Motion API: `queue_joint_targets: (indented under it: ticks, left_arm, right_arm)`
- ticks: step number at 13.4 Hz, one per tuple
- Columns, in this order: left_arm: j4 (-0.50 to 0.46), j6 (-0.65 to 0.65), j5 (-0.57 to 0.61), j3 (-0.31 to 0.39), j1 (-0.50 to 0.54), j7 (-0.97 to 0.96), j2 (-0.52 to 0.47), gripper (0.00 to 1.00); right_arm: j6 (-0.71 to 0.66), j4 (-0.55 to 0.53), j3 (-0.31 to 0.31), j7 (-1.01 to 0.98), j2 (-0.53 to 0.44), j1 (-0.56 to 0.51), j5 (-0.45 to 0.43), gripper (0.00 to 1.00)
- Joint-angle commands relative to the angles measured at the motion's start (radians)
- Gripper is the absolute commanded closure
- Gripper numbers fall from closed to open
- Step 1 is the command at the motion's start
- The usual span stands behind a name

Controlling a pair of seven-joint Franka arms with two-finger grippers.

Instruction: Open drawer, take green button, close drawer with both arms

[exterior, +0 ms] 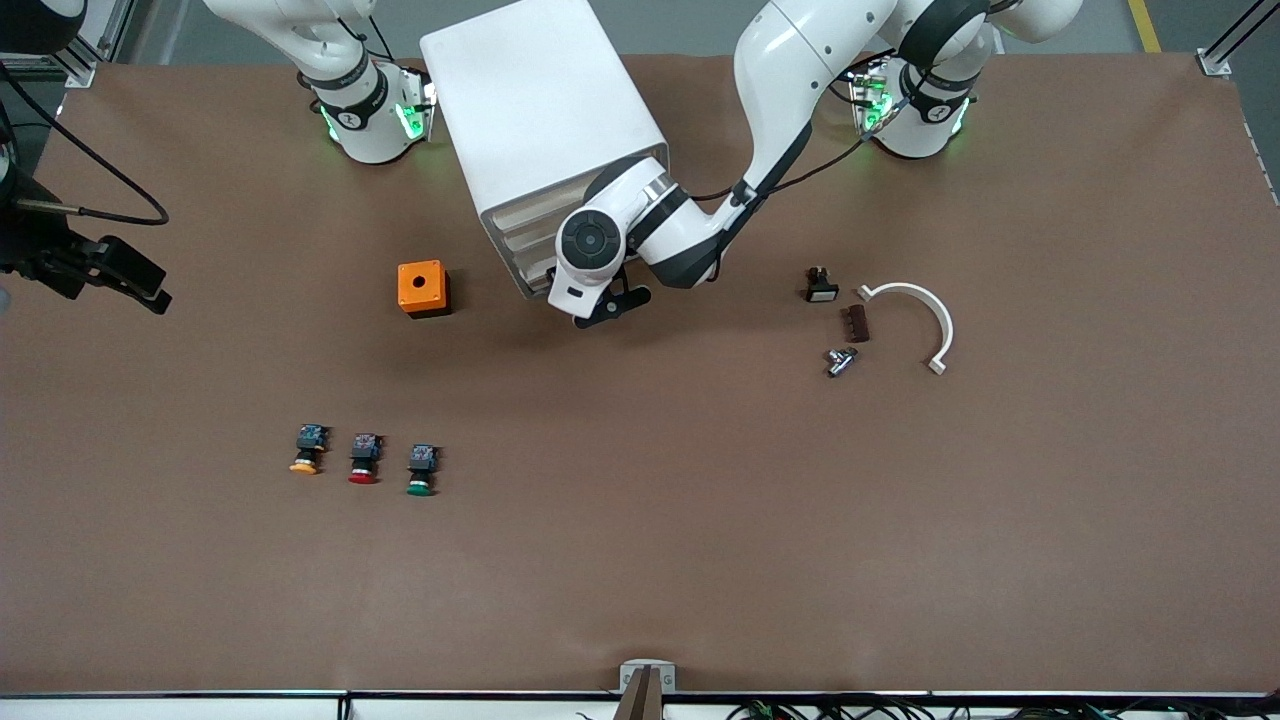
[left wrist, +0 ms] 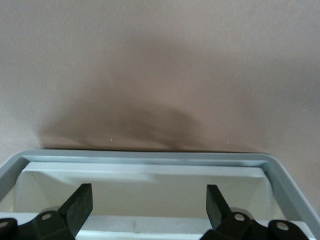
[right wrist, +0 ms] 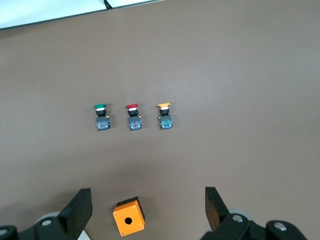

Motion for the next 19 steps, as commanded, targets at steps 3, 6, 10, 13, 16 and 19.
queue_joint_targets:
  ticks: [3, 6, 10, 13, 16, 19]
  left_arm:
    - [-0.03, -0.009, -0.085, -0.006, -0.013, -0.025, -0.02, 0.0]
    - [-0.025, -0.031, -0.073, 0.003, 0.03, -0.072, -0.048, 0.0]
    - [-0.02, -0.206, 0.022, 0.007, 0.263, -0.063, -0.187, 0.0]
    - [-0.019, -0.315, 0.119, 0.007, 0.427, -0.06, -0.346, 0.0]
    - [-0.019, -0.406, 0.174, 0.008, 0.566, 0.058, -0.456, 0.0]
    - [-0.019, -0.46, 0.257, 0.007, 0.689, 0.263, -0.529, 0.0]
  right_arm:
    - [-0.006, -0.005, 0.017, -0.016, -0.028, -0.021, 0.022, 0.0]
    - [-0.015, 0.003, 0.023, -0.016, -0.027, -0.013, 0.017, 0.0]
    - [-0.017, 0.003, 0.029, -0.014, -0.028, -0.013, 0.02, 0.0]
    - [-0.017, 0.001, 0.026, -0.02, -0.034, -0.012, 0.017, 0.0]
    - [-0.021, 0.001, 0.024, -0.022, -0.036, -0.012, 0.016, 0.0]
    - [-0.037, 0.0, 0.021, -0.046, -0.039, -0.01, 0.025, 0.0]
